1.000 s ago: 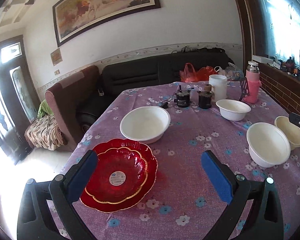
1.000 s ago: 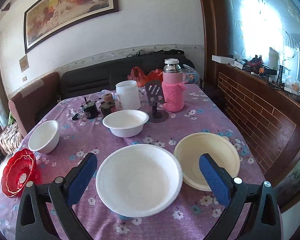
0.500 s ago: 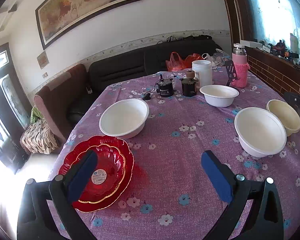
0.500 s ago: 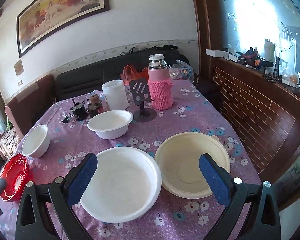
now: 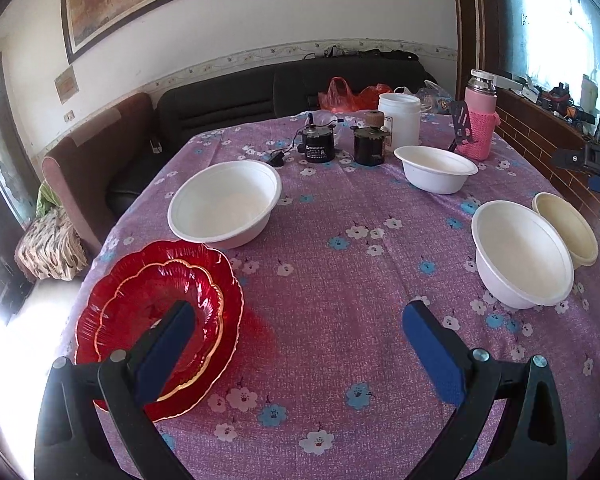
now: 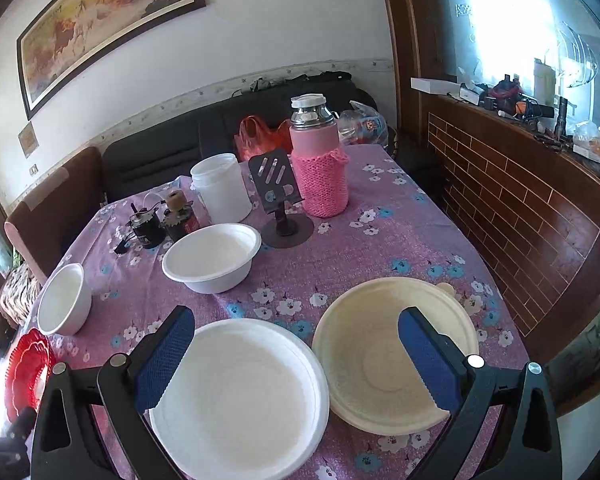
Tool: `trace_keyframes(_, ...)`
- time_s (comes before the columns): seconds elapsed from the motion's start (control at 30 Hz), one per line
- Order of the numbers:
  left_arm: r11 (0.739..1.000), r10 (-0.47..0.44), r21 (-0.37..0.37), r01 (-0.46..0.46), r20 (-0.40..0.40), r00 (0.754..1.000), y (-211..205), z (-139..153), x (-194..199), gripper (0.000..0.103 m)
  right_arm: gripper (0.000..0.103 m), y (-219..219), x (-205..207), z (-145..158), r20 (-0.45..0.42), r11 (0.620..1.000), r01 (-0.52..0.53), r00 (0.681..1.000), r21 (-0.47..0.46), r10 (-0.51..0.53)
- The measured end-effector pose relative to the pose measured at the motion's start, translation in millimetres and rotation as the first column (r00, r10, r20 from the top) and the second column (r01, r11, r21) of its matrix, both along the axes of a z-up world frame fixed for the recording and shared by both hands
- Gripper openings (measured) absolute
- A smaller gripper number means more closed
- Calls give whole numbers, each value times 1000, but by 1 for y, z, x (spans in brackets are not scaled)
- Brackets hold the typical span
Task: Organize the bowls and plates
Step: 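Withdraw the right tool from the stacked red plates, then grasp the rim of the white bowl near the thermos with the right gripper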
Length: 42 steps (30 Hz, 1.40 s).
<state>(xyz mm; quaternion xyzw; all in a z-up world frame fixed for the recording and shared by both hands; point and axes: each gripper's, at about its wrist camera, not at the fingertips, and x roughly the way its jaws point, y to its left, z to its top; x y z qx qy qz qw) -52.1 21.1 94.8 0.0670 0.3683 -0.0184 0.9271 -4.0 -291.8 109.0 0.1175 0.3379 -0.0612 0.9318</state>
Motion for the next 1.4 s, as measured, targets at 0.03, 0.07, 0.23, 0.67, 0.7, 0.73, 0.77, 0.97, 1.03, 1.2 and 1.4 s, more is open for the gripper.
trace_keyframes(0.03,1000,0,-14,0,-11,1000,2,-2,2,103,103,-3,6,0,-11,1000,2,1000,13,-2)
trace_keyframes(0.07,1000,-1,-25,0,-20,1000,2,-4,4,103,103,-6,11,0,-19,1000,4,1000,23,-3)
trace_keyframes(0.23,998,-17,-55,15,-37,999,2,-12,8,103,103,-12,43,0,-63,999,-4,998,49,7)
trace_keyframes(0.67,938,-147,-327,110,-89,985,-10,19,83,103,90,-1,169,-62,-350,944,41,933,327,80)
trace_keyframes(0.7,926,-167,-358,121,-101,981,-14,22,100,103,85,-4,172,-66,-354,936,53,932,347,78)
trace_keyframes(0.73,913,-191,-386,131,-120,974,-19,23,119,103,82,-5,175,-68,-358,932,57,930,359,81)
trace_keyframes(0.77,904,-205,-407,131,-142,968,-26,23,139,101,82,-5,178,-70,-362,930,61,929,363,81)
trace_keyframes(0.97,875,-190,-484,23,-299,935,-55,-5,241,70,65,-7,192,-82,-386,918,57,916,393,109)
trace_keyframes(1.03,858,-203,-514,0,-339,919,-65,-21,257,69,60,-8,195,-85,-394,917,54,912,396,117)
trace_keyframes(1.2,841,-237,-540,-23,-407,882,-97,-58,276,68,51,-4,205,-89,-403,919,25,903,394,148)
trace_keyframes(1.4,805,-224,-586,-88,-438,870,-106,-81,287,65,37,5,211,-96,-422,929,-3,890,371,171)
